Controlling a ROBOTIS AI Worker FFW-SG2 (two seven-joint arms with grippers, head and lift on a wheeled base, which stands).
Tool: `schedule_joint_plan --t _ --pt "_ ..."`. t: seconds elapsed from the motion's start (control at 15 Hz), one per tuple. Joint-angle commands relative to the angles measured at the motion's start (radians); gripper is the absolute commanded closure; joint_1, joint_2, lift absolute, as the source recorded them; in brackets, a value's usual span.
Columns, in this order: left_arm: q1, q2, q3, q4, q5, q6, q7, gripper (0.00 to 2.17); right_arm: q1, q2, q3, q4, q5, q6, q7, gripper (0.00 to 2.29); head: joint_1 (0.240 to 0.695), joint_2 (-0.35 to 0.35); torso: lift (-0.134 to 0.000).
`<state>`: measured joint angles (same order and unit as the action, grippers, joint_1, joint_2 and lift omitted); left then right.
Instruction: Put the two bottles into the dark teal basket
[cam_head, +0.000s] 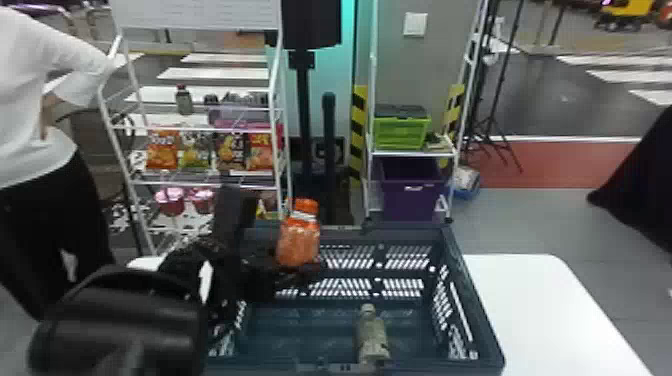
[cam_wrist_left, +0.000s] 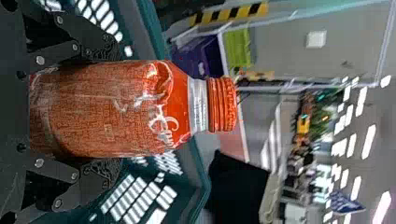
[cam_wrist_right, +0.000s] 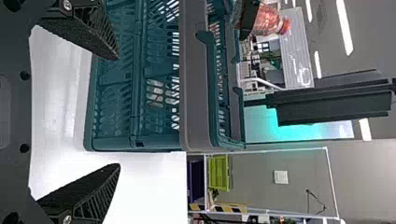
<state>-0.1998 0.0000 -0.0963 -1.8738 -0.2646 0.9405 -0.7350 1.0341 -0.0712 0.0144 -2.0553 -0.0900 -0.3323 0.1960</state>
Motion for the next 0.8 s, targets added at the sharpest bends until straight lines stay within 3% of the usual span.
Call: schedule_joint_plan --t 0.0,0.2,0.4,0.6,0.73 --pt "-0.081 -0.003 -0.025 0.082 -0.084 0.111 -0.089 2.03 0.006 0.008 -0.001 -0.002 0.003 -0.021 -0.001 0.07 0.499 0.000 0.000" --pt "-0.150 -0.003 -0.071 0.136 -0.229 0.179 -0.281 2.03 0.009 0.018 0.001 -0.003 0.006 -0.021 -0.001 0.07 0.499 0.000 0.000" --pt "-0.222 -0.003 -0.128 0.222 -0.361 0.179 -0.417 2.03 0.009 0.022 0.002 -0.003 0.007 -0.021 -0.001 0.07 0.499 0.000 0.000" --pt "-0.285 -0.003 -0.232 0.358 -0.482 0.179 -0.494 2.03 0.012 0.024 -0.001 0.001 0.006 -0.030 -0.001 0.07 0.499 0.000 0.000" --pt "-0.313 -0.003 -0.278 0.455 -0.513 0.163 -0.489 2.03 0.017 0.024 -0.007 0.004 0.006 -0.040 -0.001 0.07 0.499 0.000 0.000"
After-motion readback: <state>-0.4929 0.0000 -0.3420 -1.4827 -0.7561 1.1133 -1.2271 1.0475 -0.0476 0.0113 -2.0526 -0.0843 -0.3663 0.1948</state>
